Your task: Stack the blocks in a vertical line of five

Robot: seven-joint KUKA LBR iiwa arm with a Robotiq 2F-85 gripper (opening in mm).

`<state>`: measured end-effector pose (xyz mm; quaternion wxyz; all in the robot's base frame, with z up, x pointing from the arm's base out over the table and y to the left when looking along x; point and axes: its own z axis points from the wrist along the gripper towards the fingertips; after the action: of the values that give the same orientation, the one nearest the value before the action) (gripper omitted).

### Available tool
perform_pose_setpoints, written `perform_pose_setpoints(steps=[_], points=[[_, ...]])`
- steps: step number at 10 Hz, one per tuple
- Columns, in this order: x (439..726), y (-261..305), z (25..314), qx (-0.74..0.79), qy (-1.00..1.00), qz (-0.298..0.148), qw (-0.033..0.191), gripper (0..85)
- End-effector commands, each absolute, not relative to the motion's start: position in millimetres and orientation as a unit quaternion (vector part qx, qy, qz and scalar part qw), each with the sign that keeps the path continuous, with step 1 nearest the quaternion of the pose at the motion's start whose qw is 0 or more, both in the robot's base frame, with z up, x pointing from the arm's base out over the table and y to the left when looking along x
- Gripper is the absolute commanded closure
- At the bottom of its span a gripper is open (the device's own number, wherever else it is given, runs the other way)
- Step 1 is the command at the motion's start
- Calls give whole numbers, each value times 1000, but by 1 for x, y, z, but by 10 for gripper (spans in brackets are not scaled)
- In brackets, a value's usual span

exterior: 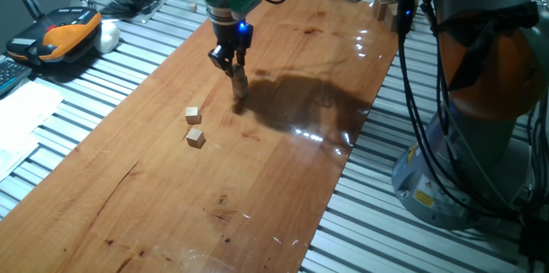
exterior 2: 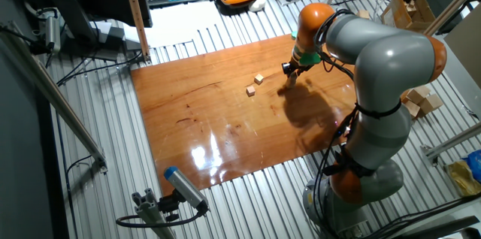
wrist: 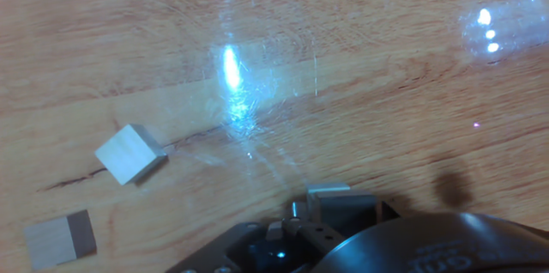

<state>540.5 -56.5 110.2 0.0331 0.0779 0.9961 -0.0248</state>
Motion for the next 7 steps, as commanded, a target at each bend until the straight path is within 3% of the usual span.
perform_pose_setpoints(steps=[1, 5, 6, 7], points=[[542, -57, 113, 77, 996, -25, 32, 510], [559, -50, 136, 64, 998, -18, 12, 510], [562, -44, 140, 59, 998, -17, 7, 680], [565, -37, 144, 56, 998, -19, 0, 680]])
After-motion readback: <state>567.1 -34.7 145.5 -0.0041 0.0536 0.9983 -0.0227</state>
